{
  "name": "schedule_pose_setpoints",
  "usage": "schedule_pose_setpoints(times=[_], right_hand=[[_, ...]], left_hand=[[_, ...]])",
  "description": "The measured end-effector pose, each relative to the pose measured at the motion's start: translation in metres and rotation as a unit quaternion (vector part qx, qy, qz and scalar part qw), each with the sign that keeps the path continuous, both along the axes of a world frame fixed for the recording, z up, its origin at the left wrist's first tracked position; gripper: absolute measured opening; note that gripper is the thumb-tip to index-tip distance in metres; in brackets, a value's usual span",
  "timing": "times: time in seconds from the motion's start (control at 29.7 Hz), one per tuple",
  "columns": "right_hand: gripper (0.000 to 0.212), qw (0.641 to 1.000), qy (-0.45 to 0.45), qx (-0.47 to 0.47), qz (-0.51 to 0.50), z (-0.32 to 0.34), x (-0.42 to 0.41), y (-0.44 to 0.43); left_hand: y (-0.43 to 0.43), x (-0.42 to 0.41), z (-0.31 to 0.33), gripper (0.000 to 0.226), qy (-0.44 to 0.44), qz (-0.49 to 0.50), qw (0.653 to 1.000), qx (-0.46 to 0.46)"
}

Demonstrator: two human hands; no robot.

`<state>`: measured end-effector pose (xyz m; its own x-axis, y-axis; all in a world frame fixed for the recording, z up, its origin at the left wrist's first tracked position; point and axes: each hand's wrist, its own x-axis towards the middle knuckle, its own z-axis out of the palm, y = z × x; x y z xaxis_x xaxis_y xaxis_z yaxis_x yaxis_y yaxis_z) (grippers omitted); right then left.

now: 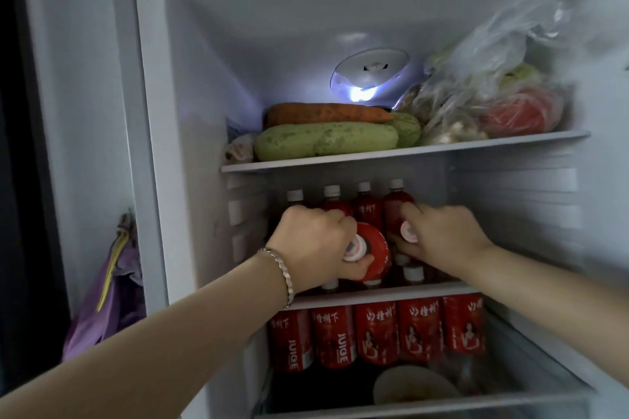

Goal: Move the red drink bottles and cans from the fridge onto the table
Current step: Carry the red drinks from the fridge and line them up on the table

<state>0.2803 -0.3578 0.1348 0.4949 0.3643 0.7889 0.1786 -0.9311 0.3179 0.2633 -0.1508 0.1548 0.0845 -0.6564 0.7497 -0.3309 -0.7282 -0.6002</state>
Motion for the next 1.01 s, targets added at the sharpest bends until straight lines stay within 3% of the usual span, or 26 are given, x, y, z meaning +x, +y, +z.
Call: schedule_pose_setpoints(times=[0.2,0.34,0.4,0.47,0.54,0.64,0.74,0.84,1.01], right_hand=[[0.041,0.999,-0.035,-0.017,-0.003,-0.003,-0.044,-0.004],[0.044,0.997,-0.066,-0.027,0.036,0.003,-0.069,0.008],[0.043,0.997,-0.061,-0.023,0.052,0.006,-0.082,0.013],[0.044,0.996,-0.054,-0.004,0.067,0.005,-0.096,0.019],[0.040,0.992,-0.044,-0.003,0.121,-0.001,-0.108,0.030],[0.028,0.980,0.068,-0.010,0.186,-0.021,-0.132,0.057],[0.030,0.962,0.163,-0.024,0.217,-0.048,-0.165,0.089],[0.022,0.921,0.264,-0.058,0.281,-0.084,-0.204,0.128],[0.033,0.831,0.329,-0.166,0.417,-0.131,-0.313,0.189]], left_hand=[[-0.012,-0.012,0.001,0.051,0.001,0.041,0.999,0.019],[-0.019,-0.050,0.008,0.051,0.010,0.080,0.996,-0.041],[-0.024,-0.084,0.012,0.046,0.079,0.137,0.983,-0.089],[-0.025,-0.113,0.008,0.045,0.187,0.197,0.948,-0.168],[-0.020,-0.143,-0.001,0.047,0.229,0.250,0.915,-0.217],[-0.005,-0.187,-0.032,0.044,0.294,0.329,0.862,-0.249],[0.019,-0.237,-0.072,0.043,0.346,0.403,0.807,-0.258],[0.047,-0.300,-0.116,0.041,0.371,0.487,0.747,-0.258],[0.078,-0.444,-0.174,0.035,0.385,0.613,0.620,-0.302]])
